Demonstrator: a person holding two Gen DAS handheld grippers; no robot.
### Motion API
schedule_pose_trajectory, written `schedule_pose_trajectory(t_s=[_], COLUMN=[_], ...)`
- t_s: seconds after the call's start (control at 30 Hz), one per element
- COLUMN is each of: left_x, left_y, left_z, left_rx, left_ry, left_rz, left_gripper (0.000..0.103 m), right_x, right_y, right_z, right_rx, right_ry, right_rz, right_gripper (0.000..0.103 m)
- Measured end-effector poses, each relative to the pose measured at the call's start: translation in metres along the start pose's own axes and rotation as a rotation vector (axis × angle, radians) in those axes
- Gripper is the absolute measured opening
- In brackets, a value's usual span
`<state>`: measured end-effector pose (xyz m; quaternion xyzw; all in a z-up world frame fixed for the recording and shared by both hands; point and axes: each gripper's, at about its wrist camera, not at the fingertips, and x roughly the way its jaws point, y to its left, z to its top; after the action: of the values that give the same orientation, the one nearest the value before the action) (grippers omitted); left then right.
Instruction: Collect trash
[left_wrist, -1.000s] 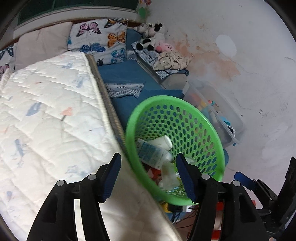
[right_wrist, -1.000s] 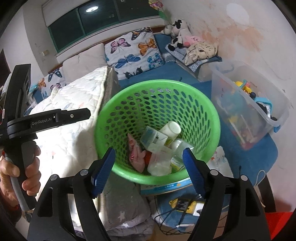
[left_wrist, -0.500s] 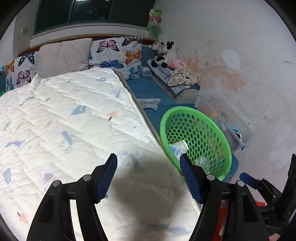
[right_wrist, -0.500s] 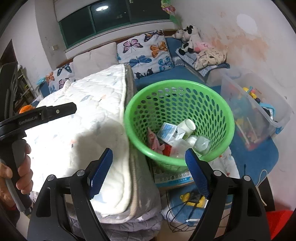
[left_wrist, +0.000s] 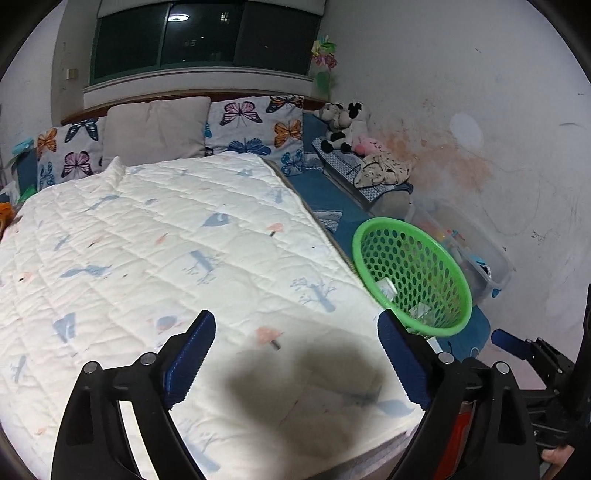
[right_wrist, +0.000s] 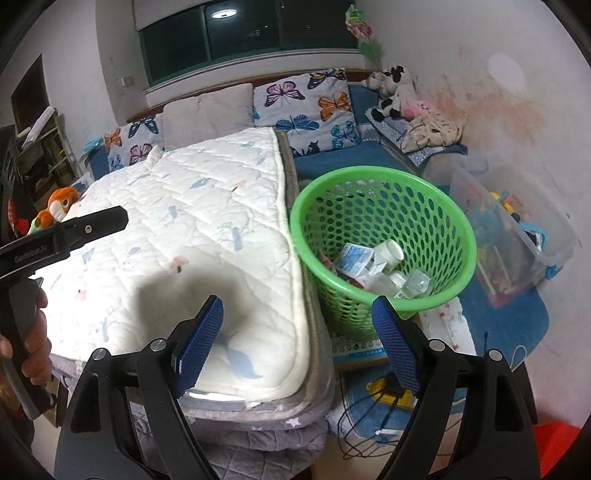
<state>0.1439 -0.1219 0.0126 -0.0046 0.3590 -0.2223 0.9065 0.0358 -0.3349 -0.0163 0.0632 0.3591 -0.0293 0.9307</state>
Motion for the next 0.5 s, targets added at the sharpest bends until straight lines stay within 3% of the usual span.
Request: schedule_pose_trajectory(t_s=[0.2, 0.5], left_x=[-0.023, -0.052], left_y=[0.010, 0.022], left_z=[-0.020, -0.047], left_rx=[0.035, 0.047], left_ry=[-0.013, -0.023], left_rz=[0.092, 0.162], left_gripper=[0.093, 0.094], right_x=[-0.006, -0.020], right_y=[0.014, 0.038], right_z=[-0.010, -0.020], right_rx=[0.001, -0.009], right_ry=[-0.008, -0.023], right_rz=[0.014, 0.037], right_gripper=[0.084, 0.084])
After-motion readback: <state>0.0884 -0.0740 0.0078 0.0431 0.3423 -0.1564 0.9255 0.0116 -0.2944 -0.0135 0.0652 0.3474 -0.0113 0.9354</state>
